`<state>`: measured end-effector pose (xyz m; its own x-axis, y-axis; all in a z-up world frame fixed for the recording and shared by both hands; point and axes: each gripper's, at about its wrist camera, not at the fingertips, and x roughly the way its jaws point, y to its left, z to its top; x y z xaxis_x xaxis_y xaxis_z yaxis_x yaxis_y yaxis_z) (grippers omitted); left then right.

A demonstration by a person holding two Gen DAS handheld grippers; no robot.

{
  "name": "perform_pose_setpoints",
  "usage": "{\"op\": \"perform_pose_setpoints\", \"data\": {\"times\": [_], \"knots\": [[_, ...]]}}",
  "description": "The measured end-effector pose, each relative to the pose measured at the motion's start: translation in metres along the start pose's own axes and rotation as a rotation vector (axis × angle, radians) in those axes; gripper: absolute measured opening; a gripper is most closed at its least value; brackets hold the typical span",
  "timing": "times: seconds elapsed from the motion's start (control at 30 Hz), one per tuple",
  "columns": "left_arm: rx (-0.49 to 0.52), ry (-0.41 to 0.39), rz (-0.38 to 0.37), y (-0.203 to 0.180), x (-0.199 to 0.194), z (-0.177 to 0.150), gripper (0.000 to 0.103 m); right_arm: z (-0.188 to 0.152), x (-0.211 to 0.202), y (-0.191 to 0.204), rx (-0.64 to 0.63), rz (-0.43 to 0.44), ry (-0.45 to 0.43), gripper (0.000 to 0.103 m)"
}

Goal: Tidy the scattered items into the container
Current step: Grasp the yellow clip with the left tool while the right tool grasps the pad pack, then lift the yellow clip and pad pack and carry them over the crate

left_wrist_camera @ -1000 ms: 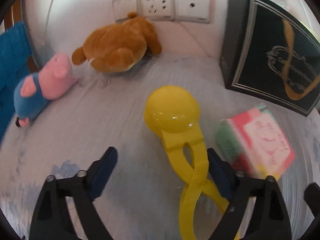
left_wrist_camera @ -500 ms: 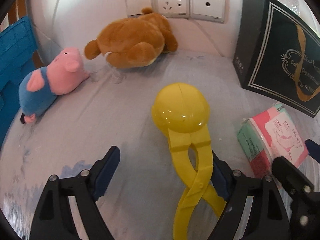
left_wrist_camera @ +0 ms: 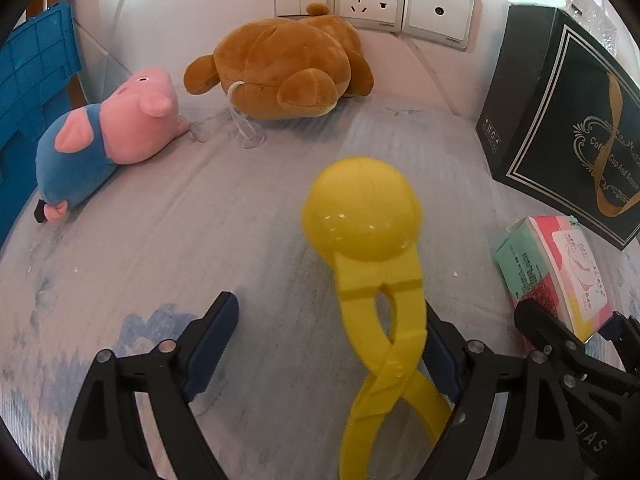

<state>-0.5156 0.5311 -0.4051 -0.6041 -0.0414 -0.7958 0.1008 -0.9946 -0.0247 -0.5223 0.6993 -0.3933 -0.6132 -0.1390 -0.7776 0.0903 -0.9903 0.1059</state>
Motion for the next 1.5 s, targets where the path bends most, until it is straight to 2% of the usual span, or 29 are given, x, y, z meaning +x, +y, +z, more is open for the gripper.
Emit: {"op": "perform_pose_setpoints", "data": {"times": [0.1, 0.13, 0.2, 0.27, 0.4, 0.67, 0.87, 1.1, 1.5], "knots": [[0.004, -0.001, -0.001, -0.001, 0.0, 0.0, 0.084, 0.0, 0.0, -0.002, 0.008, 0.016, -0.002, 0.082], [0.008, -0.003, -0.006, -0.001, -0.001, 0.0, 0.082, 0.0, -0.001, -0.001, 0.003, -0.002, -0.001, 0.077], [0.029, -0.016, -0.019, -0.005, -0.004, -0.001, 0.055, -0.008, -0.007, 0.004, -0.026, -0.064, 0.013, 0.072], [0.053, -0.021, -0.032, -0.009, -0.013, -0.009, 0.042, -0.023, -0.022, 0.004, -0.035, -0.068, 0.031, 0.071], [0.07, -0.007, -0.06, -0.006, -0.035, -0.035, 0.031, -0.053, -0.052, 0.004, -0.037, -0.088, 0.051, 0.07], [0.063, 0.04, -0.051, 0.024, -0.081, -0.087, 0.029, -0.097, -0.109, 0.023, -0.05, -0.049, 0.044, 0.07], [0.05, 0.015, 0.01, 0.042, -0.119, -0.107, 0.029, -0.11, -0.128, 0.05, -0.057, -0.016, 0.044, 0.07], [0.026, -0.028, 0.031, 0.073, -0.169, -0.1, 0.029, -0.093, -0.165, 0.093, -0.103, 0.005, -0.012, 0.07], [0.023, -0.147, 0.041, 0.147, -0.269, -0.077, 0.029, -0.064, -0.26, 0.185, -0.148, -0.006, -0.148, 0.07]]}}
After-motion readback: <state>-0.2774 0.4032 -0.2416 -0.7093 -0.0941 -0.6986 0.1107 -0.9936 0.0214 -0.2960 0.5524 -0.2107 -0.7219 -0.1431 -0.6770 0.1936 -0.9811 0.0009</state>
